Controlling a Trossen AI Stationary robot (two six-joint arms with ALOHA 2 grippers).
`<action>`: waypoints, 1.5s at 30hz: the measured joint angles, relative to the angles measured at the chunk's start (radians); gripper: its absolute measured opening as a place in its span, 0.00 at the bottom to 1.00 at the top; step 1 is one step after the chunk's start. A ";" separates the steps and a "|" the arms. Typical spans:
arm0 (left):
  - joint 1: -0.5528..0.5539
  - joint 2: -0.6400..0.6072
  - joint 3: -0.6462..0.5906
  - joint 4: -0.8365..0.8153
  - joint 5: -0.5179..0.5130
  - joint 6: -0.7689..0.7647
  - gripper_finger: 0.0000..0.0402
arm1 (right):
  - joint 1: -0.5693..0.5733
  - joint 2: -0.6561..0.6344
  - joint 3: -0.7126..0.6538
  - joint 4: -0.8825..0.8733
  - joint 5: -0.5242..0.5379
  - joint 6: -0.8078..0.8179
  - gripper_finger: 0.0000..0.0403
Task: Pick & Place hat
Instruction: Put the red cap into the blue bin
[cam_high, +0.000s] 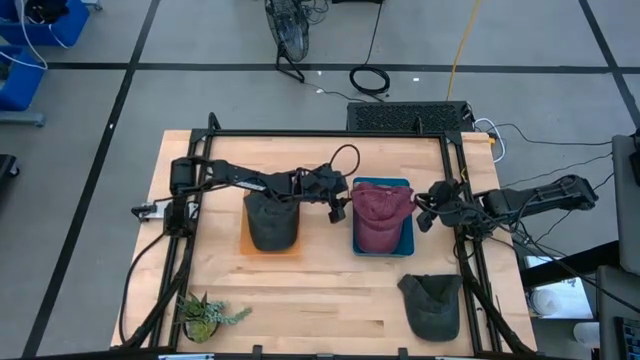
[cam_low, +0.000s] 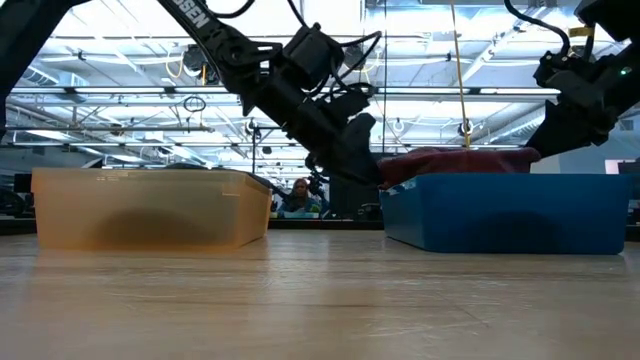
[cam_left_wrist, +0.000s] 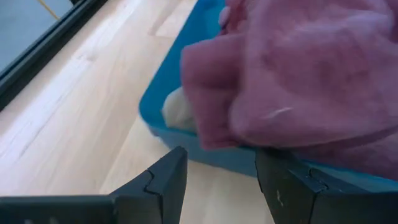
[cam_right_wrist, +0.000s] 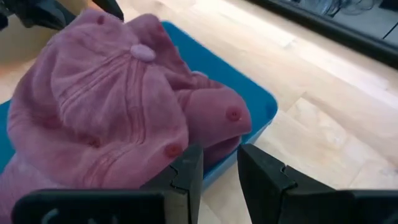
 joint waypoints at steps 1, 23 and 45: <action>0.004 0.000 0.000 0.000 -0.001 0.000 0.48 | -0.003 0.000 0.000 0.004 0.009 -0.004 0.22; 0.035 -0.065 0.000 -0.247 -0.001 0.051 0.48 | -0.024 0.000 0.091 -0.033 0.011 -0.054 0.22; -0.097 -0.125 0.001 -0.027 0.183 0.011 0.48 | -0.030 0.232 0.020 0.581 -0.214 -0.401 0.22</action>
